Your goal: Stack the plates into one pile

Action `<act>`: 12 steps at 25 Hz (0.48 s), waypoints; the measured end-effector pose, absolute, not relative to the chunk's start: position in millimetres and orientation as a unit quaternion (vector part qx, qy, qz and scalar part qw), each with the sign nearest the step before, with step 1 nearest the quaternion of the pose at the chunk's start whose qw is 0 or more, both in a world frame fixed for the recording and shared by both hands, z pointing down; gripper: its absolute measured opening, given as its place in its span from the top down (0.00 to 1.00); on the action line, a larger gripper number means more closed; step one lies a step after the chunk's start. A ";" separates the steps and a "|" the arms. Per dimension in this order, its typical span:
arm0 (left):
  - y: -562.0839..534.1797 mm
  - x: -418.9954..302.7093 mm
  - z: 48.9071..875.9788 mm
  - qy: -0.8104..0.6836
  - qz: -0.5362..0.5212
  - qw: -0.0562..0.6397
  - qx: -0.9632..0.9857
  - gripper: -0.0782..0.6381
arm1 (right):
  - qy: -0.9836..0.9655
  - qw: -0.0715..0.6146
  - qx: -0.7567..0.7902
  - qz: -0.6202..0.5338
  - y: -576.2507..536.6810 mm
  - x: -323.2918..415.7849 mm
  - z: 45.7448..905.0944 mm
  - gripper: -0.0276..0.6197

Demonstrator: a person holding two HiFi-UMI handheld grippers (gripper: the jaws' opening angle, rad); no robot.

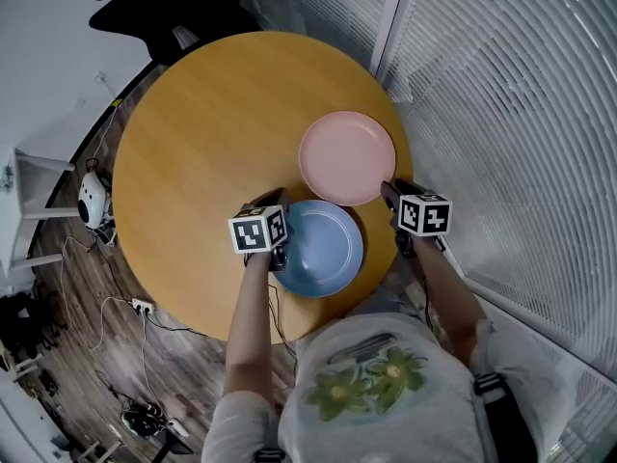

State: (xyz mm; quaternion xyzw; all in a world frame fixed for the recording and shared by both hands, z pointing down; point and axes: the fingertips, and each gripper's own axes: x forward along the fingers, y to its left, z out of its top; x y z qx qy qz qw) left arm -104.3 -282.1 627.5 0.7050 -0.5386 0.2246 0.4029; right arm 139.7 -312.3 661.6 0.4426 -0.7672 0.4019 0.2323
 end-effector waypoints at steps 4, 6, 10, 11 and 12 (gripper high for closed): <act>-310.3 -97.1 638.5 -0.526 0.234 0.408 0.708 0.87 | -0.756 0.234 0.454 0.409 -328.5 144.3 669.3 0.71; -323.5 -90.3 647.9 -0.517 0.228 0.420 0.710 0.87 | -0.751 0.237 0.460 0.410 -337.3 146.5 677.5 0.70; -337.2 -81.5 670.5 -0.497 0.214 0.461 0.703 0.84 | -0.740 0.239 0.471 0.415 -348.3 149.4 690.6 0.68; -339.2 -81.2 674.1 -0.495 0.212 0.468 0.701 0.79 | -0.738 0.239 0.473 0.418 -349.7 149.6 692.3 0.68; -341.1 -80.6 677.6 -0.493 0.211 0.474 0.699 0.73 | -0.736 0.239 0.473 0.420 -351.4 149.7 694.2 0.68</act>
